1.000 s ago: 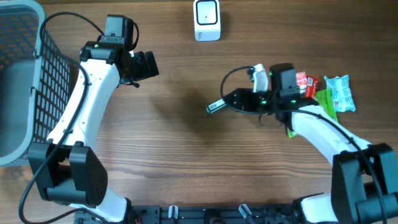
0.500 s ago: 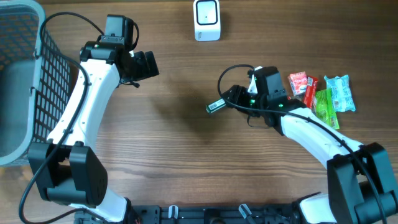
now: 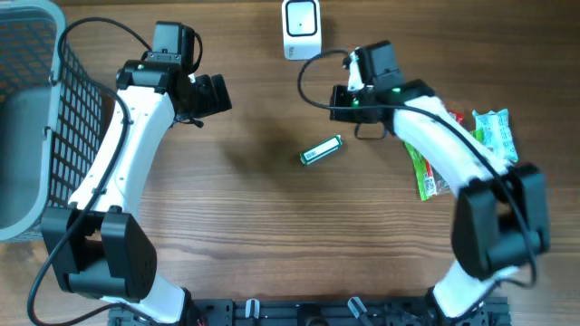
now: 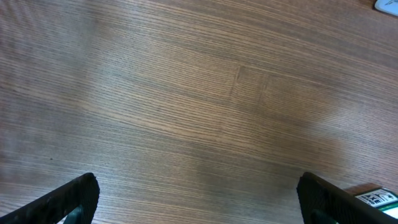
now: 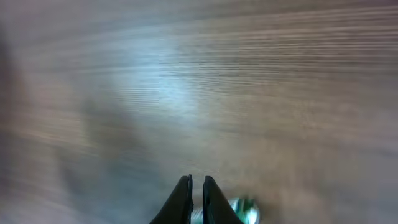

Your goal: Scan the item barcode

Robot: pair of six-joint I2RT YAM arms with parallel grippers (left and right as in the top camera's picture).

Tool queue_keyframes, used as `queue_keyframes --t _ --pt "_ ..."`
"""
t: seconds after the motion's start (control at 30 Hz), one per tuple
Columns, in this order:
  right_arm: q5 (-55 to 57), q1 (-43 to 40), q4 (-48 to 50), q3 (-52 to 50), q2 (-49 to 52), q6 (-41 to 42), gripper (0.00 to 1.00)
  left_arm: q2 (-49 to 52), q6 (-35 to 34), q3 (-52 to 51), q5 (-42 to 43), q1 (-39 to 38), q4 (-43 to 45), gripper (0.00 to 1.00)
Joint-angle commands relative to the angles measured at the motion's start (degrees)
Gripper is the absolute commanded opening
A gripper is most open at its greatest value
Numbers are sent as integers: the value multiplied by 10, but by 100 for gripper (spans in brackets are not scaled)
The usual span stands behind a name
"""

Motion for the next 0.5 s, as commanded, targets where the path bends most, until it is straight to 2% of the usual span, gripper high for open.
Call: queue_keyframes --t 0.0,0.17,0.47 --pt "-38 -3 26 0 67 -57 9 3 3 -1 -5 1 1 100" --pt "-31 -3 -2 0 95 -68 9 3 3 -1 -5 1 1 100" --pt "-31 -3 -215 0 93 -85 9 3 3 -1 -5 1 1 100"
